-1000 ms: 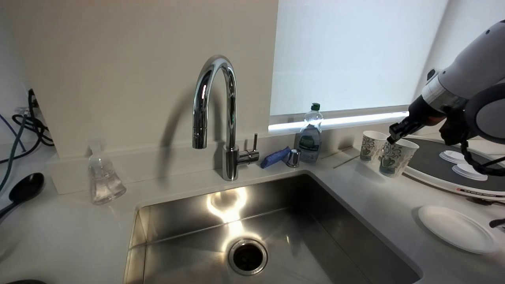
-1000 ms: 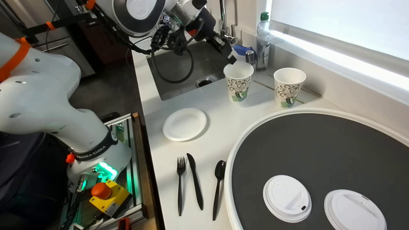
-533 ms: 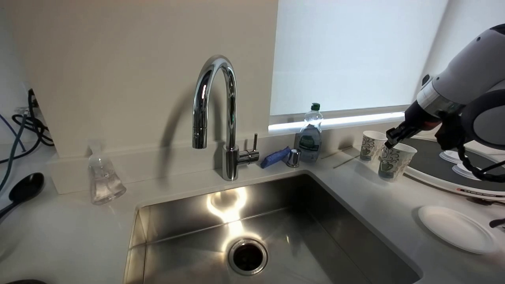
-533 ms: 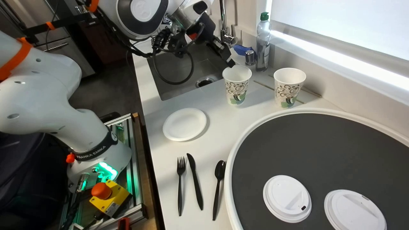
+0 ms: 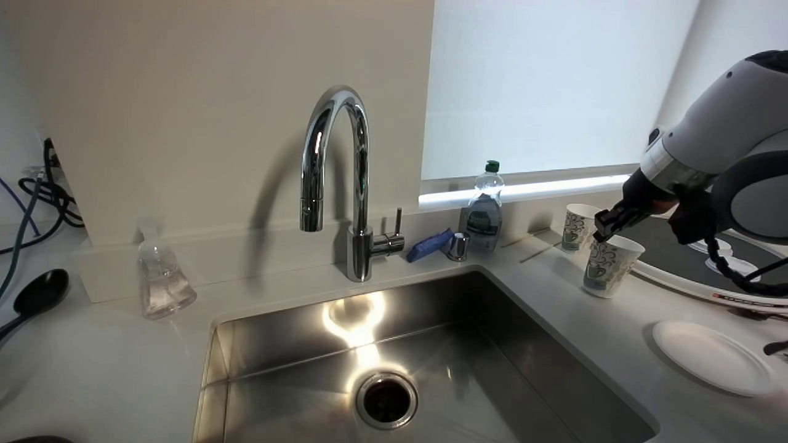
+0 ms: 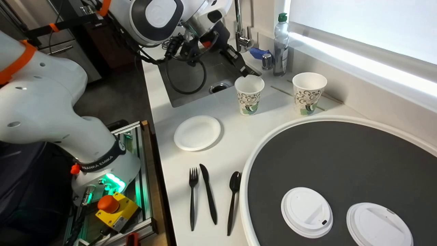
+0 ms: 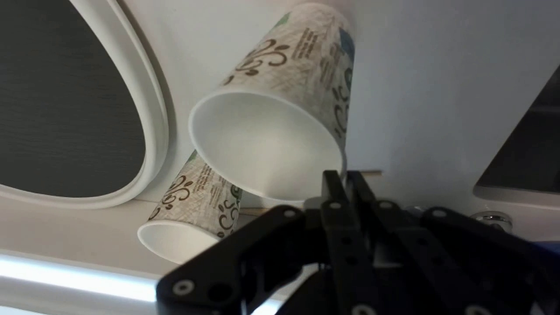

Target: Unstack the cups

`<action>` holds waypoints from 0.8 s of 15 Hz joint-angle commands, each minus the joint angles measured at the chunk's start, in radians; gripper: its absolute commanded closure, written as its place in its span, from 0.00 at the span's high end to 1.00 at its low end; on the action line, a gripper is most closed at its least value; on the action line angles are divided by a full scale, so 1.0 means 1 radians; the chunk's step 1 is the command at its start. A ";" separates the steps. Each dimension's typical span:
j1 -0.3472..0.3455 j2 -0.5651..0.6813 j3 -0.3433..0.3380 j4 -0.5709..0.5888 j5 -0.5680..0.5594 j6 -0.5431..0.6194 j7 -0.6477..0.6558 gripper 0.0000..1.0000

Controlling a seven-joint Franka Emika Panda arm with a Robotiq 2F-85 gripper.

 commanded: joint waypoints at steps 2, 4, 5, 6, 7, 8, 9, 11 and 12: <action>-0.019 0.012 0.026 0.000 -0.027 0.009 0.046 0.48; -0.016 0.005 0.025 0.000 -0.022 0.004 0.048 0.63; -0.020 -0.006 0.029 0.000 -0.030 0.002 0.046 0.70; -0.014 -0.011 0.025 0.001 -0.024 0.002 0.042 0.79; -0.012 -0.018 0.024 0.002 -0.022 0.000 0.040 0.85; -0.007 -0.026 0.020 0.005 -0.015 -0.005 0.033 0.94; 0.008 -0.033 0.007 0.006 0.003 -0.017 0.015 0.99; 0.055 -0.029 -0.030 0.020 0.054 -0.039 -0.019 1.00; 0.100 -0.021 -0.063 0.030 0.114 -0.054 -0.061 1.00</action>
